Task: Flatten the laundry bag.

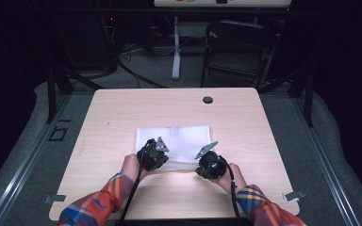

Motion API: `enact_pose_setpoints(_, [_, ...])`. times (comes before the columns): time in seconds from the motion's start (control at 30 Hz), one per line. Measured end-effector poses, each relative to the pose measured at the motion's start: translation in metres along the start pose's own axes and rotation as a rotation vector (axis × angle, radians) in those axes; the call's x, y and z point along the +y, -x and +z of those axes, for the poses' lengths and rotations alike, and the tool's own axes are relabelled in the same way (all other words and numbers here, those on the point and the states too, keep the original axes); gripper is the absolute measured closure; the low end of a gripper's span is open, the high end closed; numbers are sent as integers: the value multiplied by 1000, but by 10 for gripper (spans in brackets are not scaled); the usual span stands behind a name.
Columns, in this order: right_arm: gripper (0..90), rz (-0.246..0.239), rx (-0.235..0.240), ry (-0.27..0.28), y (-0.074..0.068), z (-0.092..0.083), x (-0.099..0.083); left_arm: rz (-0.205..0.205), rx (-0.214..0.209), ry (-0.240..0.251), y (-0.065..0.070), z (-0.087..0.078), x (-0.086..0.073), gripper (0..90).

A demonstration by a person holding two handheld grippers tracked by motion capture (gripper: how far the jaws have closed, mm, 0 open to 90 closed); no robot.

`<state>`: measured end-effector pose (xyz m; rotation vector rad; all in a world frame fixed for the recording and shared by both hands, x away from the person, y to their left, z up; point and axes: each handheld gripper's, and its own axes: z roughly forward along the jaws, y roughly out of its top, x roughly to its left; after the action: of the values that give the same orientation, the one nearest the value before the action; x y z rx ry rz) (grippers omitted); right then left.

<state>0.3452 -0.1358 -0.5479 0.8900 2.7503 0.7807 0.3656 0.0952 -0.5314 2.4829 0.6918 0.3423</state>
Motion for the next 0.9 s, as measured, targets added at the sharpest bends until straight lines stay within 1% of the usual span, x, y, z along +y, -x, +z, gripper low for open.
enact_pose_setpoints(0.03, [896, -3, -11, 10, -1, 2, 1, 0, 0, 0, 0, 0, 0, 882])
enact_pose_setpoints(0.07, [896, -3, -11, 10, -1, 2, 1, 4, 2, 3, 0, -1, 0, 882])
enact_pose_setpoints(0.13, [900, 0, -36, 18, 1, 7, 4, 8, 2, 11, 0, -2, 1, 882])
enact_pose_setpoints(0.17, [900, 0, -36, 18, 1, 7, 4, 8, -1, 12, 0, -2, 1, 882])
enact_pose_setpoints(0.2, [900, -8, -54, 22, 2, 7, 5, 11, -1, 17, 0, -3, 1, 882])
enact_pose_setpoints(0.23, [900, -8, -54, 22, 2, 7, 5, 11, -1, 17, 0, -3, 1, 882])
enact_pose_setpoints(0.33, [900, 2, -81, 39, 3, 10, 5, 16, -4, 19, -1, -3, 2, 882])
enact_pose_setpoints(0.37, [900, -2, -82, 44, 4, 11, 6, 17, -6, 20, -1, -3, 2, 883])
enact_pose_setpoints(0.4, [900, -2, -82, 44, 4, 11, 6, 17, -6, 20, -1, -3, 2, 882])
enact_pose_setpoints(0.43, [900, -3, -97, 37, 5, 14, 8, 17, -3, 21, 0, -3, 2, 882])
enact_pose_setpoints(0.47, [900, -3, -97, 37, 5, 14, 8, 17, -3, 21, 0, -3, 2, 882])
enact_pose_setpoints(0.5, [900, -9, -104, 35, 6, 16, 8, 15, -10, 23, 0, -3, 2, 882])
enact_pose_setpoints(0.57, [900, -6, -113, 48, 6, 19, 9, 16, -10, 23, -1, -4, 2, 882])
enact_pose_setpoints(0.6, [900, -10, -121, 37, 7, 21, 11, 18, -8, 21, -1, -4, 2, 882])
enact_pose_setpoints(0.67, [900, -1, -120, 44, 8, 23, 11, 18, -12, 20, -1, -4, 2, 882])
enact_pose_setpoints(0.7, [900, 2, -117, 37, 9, 24, 10, 18, -9, 19, -1, -4, 2, 882])
enact_pose_setpoints(0.73, [900, 1, -114, 36, 9, 24, 10, 18, -9, 19, -1, -4, 2, 882])
enact_pose_setpoints(0.77, [900, -11, -112, 28, 9, 24, 10, 15, -9, 19, -1, -4, 2, 882])
enact_pose_setpoints(0.9, [900, -2, -98, 30, 10, 23, 9, 3, -19, 15, -1, -5, 2, 882])
